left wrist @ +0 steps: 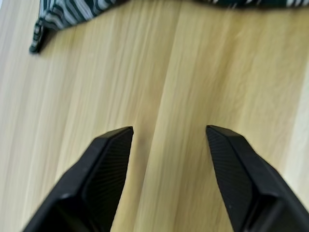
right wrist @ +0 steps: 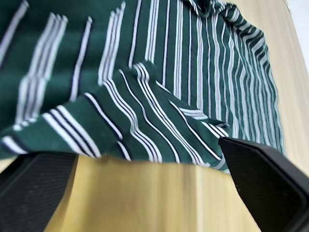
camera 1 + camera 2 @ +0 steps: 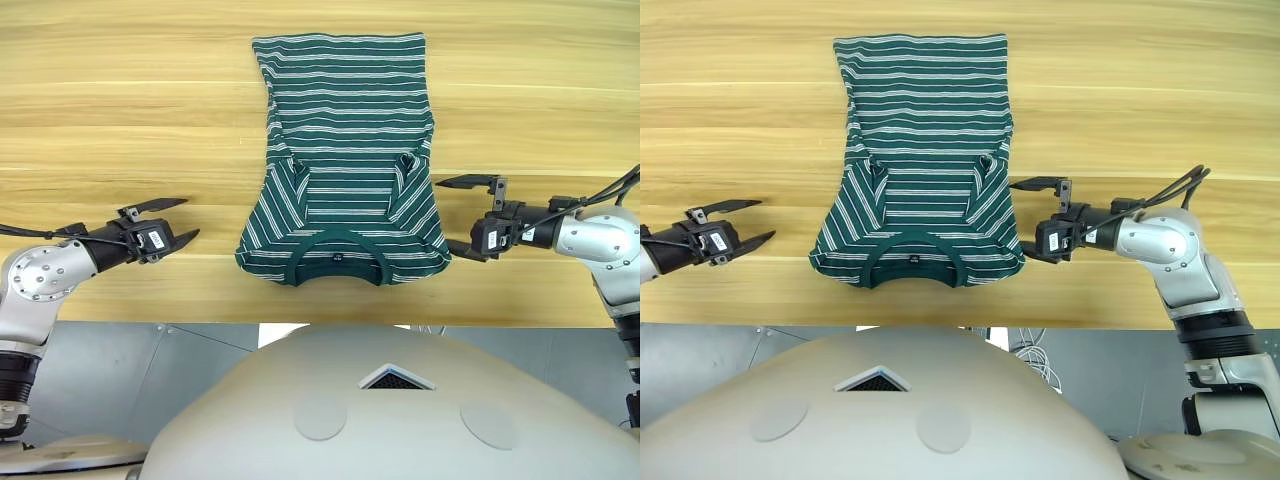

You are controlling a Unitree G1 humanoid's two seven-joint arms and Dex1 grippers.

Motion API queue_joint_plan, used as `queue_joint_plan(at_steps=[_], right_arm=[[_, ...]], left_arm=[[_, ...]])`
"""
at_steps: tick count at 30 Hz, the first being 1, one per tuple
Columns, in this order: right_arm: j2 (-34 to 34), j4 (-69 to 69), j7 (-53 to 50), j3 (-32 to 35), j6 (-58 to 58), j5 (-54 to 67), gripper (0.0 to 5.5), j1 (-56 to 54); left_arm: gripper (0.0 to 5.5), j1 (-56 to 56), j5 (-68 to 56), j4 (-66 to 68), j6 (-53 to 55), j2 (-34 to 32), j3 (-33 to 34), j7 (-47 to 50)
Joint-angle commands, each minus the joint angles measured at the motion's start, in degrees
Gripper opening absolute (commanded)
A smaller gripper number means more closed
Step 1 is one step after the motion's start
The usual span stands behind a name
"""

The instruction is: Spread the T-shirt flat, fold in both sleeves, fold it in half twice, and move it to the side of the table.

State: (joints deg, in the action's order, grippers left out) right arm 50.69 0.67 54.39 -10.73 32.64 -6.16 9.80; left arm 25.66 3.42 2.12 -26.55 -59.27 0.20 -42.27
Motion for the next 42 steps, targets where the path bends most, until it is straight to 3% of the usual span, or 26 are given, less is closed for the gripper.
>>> queue_joint_plan(at_steps=[1,19,29,34,42], right_arm=[[1.59,-0.07,2.51,-2.35,-1.69,0.14,5.38,1.69],[3.40,1.30,1.67,-3.30,-2.99,-0.75,2.11,2.13],[2.76,2.50,0.31,-3.12,-3.98,-0.70,0.16,2.31],[2.68,3.06,0.19,-2.93,-4.10,-0.37,0.04,2.54],[2.75,3.40,-0.01,-2.53,-3.89,0.17,0.00,2.54]], left_arm=[[2.71,3.58,5.17,-1.08,2.82,-0.81,-6.84,-5.74],[2.71,1.21,3.46,-8.88,6.15,-4.63,-11.42,-11.36],[2.71,-5.01,7.04,-4.04,1.47,3.31,-18.10,-8.61],[2.71,-7.83,10.61,1.91,-2.59,5.13,-19.84,-5.53],[1.23,-7.72,7.05,3.95,-4.92,4.35,-21.57,-7.10]])
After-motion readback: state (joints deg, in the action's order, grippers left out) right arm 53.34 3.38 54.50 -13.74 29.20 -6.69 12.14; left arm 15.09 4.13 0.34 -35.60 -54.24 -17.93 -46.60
